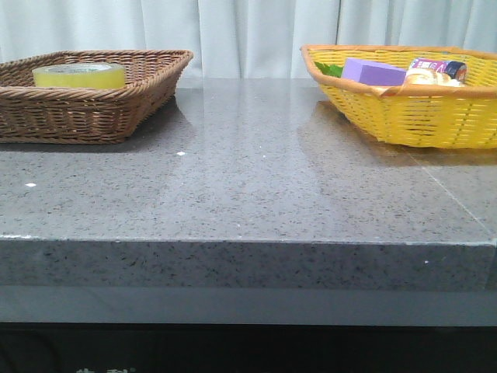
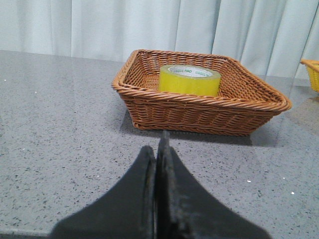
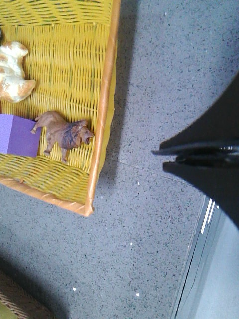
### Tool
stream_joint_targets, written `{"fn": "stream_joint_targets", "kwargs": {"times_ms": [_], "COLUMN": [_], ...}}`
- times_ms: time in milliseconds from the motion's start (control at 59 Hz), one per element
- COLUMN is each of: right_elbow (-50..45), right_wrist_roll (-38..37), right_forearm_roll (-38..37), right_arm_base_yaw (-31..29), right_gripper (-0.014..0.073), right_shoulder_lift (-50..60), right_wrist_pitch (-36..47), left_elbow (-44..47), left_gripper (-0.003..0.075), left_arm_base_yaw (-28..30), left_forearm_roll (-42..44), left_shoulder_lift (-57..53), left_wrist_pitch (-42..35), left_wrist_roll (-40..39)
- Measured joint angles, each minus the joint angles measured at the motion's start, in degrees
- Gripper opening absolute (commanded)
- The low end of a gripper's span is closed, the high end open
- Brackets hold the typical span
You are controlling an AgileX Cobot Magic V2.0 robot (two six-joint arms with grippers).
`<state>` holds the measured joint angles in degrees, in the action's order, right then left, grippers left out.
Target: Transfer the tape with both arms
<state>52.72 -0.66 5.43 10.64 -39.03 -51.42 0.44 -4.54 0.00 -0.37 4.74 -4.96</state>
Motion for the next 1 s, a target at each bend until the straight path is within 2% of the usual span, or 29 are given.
{"fn": "stream_joint_targets", "kwargs": {"times_ms": [271, 457, 593, 830, 999], "right_elbow": [-1.27, -8.42, -17.23, -34.81, -43.75], "right_wrist_roll": [0.66, 0.66, 0.66, 1.1, 1.1], "right_forearm_roll": [-0.83, -1.33, -1.39, -1.39, -1.26], "right_arm_base_yaw": [-1.26, -3.72, -3.96, -5.88, -6.34], "right_gripper": [-0.0068, -0.0068, -0.0068, -0.0068, -0.0068], "right_shoulder_lift": [3.34, 11.98, 18.14, 29.54, 36.05], "right_wrist_pitch": [0.52, 3.75, 10.09, 27.02, 32.63], "left_elbow": [0.0, 0.0, 0.0, 0.0, 0.0], "left_gripper": [-0.002, -0.002, -0.002, -0.002, -0.002], "left_arm_base_yaw": [0.0, 0.0, 0.0, 0.0, 0.0], "left_forearm_roll": [0.0, 0.0, 0.0, 0.0, 0.0], "left_shoulder_lift": [0.0, 0.0, 0.0, 0.0, 0.0], "left_wrist_pitch": [0.0, 0.0, 0.0, 0.0, 0.0], "left_wrist_roll": [0.0, 0.0, 0.0, 0.0, 0.0]}}
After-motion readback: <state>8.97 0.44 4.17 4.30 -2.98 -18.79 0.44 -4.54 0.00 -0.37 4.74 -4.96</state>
